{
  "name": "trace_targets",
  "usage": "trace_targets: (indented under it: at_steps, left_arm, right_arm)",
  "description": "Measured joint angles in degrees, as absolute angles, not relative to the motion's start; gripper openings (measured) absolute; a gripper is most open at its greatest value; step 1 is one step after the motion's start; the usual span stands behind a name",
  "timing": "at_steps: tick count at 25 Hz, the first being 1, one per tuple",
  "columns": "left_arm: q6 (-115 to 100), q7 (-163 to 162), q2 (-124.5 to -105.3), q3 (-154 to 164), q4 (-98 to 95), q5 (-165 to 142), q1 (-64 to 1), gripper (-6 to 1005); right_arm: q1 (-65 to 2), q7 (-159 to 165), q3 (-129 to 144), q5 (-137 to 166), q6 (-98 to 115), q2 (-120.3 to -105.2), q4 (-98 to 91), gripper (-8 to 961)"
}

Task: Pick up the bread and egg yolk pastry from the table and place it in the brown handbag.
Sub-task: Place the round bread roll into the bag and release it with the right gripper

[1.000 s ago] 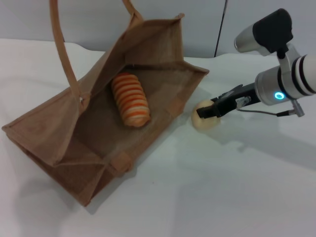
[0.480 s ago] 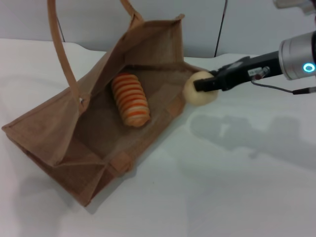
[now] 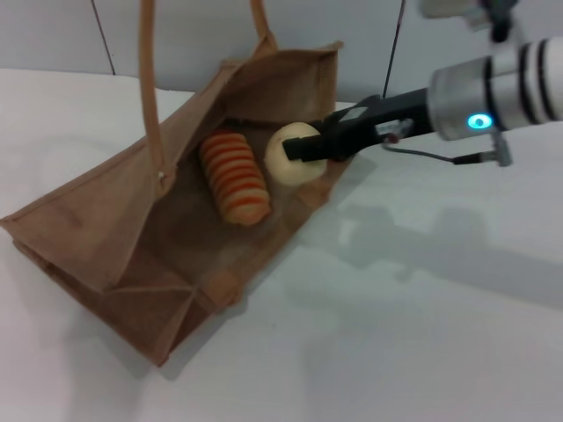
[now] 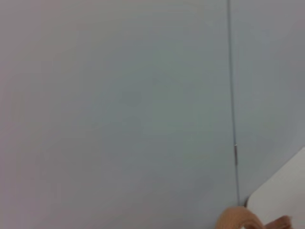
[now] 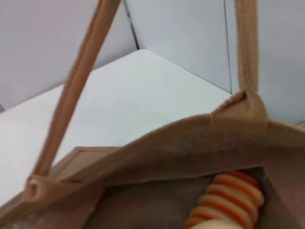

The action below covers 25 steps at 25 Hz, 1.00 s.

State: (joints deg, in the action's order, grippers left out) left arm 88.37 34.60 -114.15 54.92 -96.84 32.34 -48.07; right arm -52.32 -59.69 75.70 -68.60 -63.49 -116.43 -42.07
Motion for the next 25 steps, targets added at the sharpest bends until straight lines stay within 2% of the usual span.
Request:
trace_targets:
  at_steps: [6,25]
  left_arm:
    - [88.57,34.24,-115.43,56.08,-97.61,33.5,-50.34,123]
    - [89.71,32.21,-115.66,56.25,-102.06,37.62,-50.52,124]
  right_arm:
    - [-56.91,-63.71,76.33,-70.16,-56.21,-116.43,-33.06,472]
    - [-61.53,-65.94,78.73,-74.25,-46.13,-116.59,-24.95,452]
